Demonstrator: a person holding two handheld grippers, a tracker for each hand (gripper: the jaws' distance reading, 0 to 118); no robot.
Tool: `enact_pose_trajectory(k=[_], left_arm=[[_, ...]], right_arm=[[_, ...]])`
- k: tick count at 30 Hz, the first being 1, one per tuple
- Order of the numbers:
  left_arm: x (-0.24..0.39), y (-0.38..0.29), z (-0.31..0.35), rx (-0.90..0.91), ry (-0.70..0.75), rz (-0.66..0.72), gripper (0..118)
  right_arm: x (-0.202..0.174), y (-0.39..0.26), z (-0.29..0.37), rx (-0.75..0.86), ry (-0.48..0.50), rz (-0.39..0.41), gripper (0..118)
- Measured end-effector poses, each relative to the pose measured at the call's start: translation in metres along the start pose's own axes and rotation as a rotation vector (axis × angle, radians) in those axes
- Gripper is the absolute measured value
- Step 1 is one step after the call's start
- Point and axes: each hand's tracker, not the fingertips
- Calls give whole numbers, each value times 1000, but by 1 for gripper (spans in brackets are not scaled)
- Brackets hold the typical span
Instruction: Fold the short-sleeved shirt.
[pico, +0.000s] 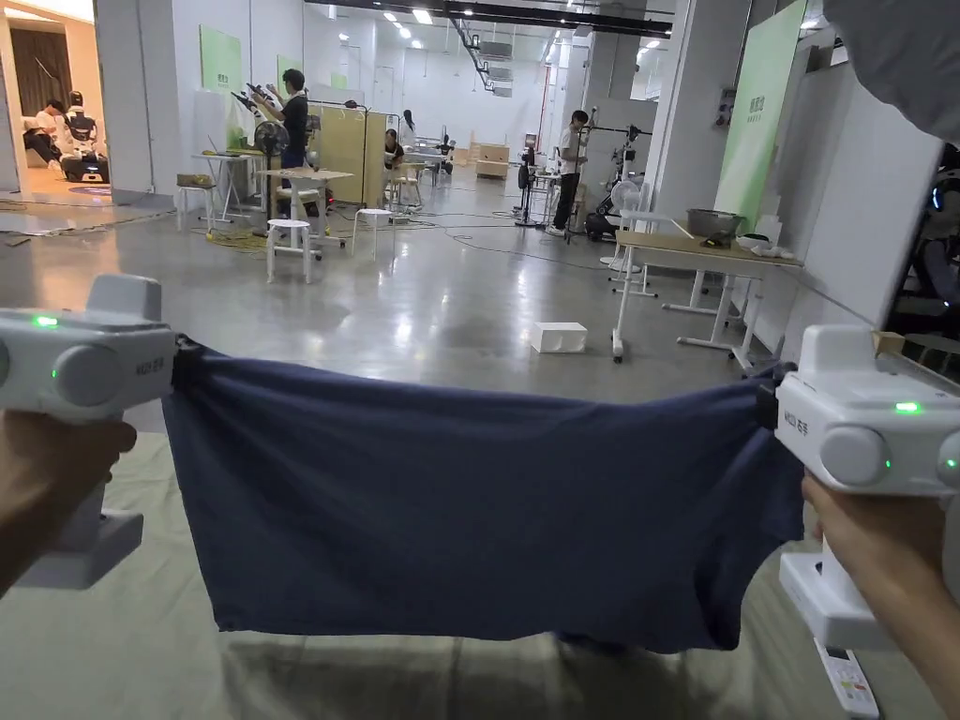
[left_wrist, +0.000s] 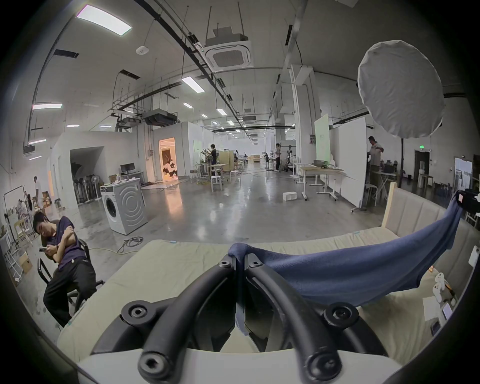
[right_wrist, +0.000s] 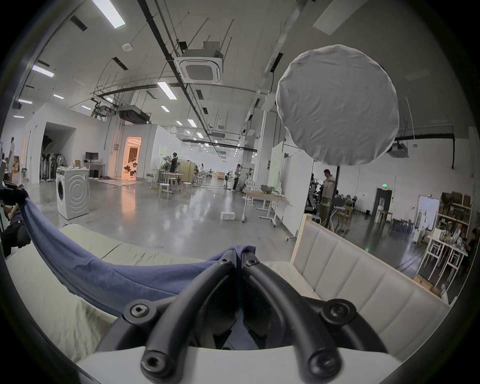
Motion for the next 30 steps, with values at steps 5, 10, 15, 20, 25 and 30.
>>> enact_pose_trajectory(k=[5, 10, 15, 20, 25, 30], left_arm=[[-7, -45, 51, -11, -23, 17, 5], [-16, -90, 104, -32, -36, -7, 5], [-22, -135, 143, -88, -52, 31, 5], [-27, -182, 175, -178, -65, 44, 5], [-34, -238, 199, -325, -89, 62, 5], [-39, -296, 207, -482, -92, 101, 5]], right_arm=[[1, -41, 55, -24, 18, 6, 3], [6, -87, 79, -136, 89, 35, 3], [0, -126, 142, -191, 114, 38, 3], [-3, -167, 180, -294, 162, 28, 3], [-8, -209, 207, -402, 195, 54, 3], [-17, -262, 225, -558, 247, 76, 3]])
